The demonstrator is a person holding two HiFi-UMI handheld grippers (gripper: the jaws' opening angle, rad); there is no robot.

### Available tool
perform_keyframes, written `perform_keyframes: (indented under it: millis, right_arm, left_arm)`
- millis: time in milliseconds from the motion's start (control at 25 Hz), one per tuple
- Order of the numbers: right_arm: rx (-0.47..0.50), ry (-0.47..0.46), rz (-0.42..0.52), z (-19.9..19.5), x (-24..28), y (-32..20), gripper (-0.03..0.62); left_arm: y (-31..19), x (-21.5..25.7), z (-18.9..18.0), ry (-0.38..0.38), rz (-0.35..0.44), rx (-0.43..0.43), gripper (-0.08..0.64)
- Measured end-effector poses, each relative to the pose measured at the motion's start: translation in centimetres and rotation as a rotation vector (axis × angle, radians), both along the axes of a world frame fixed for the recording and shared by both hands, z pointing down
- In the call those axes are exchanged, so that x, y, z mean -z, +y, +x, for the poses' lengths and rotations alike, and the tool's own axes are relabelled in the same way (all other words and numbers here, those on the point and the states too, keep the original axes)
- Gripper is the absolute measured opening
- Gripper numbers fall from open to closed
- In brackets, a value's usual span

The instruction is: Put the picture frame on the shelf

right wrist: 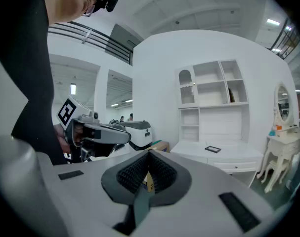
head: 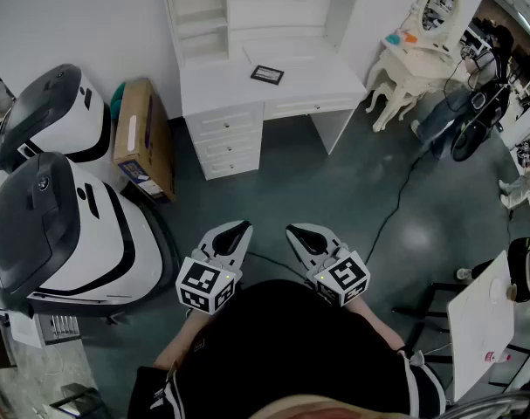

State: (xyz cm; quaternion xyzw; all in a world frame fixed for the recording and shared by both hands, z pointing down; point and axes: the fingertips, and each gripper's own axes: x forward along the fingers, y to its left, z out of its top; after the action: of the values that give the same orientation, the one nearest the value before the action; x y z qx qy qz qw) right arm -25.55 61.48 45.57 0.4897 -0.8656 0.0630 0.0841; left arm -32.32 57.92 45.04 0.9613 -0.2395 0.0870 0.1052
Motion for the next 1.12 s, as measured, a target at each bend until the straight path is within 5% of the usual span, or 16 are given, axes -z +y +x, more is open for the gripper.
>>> perform_keyframes:
  millis: [320, 760, 1120]
  right_arm:
    - [0.024, 0.005, 0.001, -3.4, -0.5, -1.8, 0.018]
    - [0.094, -0.032, -0.013, -12.8, -1.3, -6.0, 0.018]
    - [0.061, -0.049, -0.11, -14.0, -2.8, -8.5, 0.02]
  left_arm:
    - [-1.6, -0.4, -3.7, 0.004, -0.005, 0.028, 0.023]
    - [-5.1, -1.2, -12.2, -0.002, -0.007, 0.058, 0.023]
    - [-7.5, -2.2, -12.9, 0.027, -0.05, 0.024, 0.023]
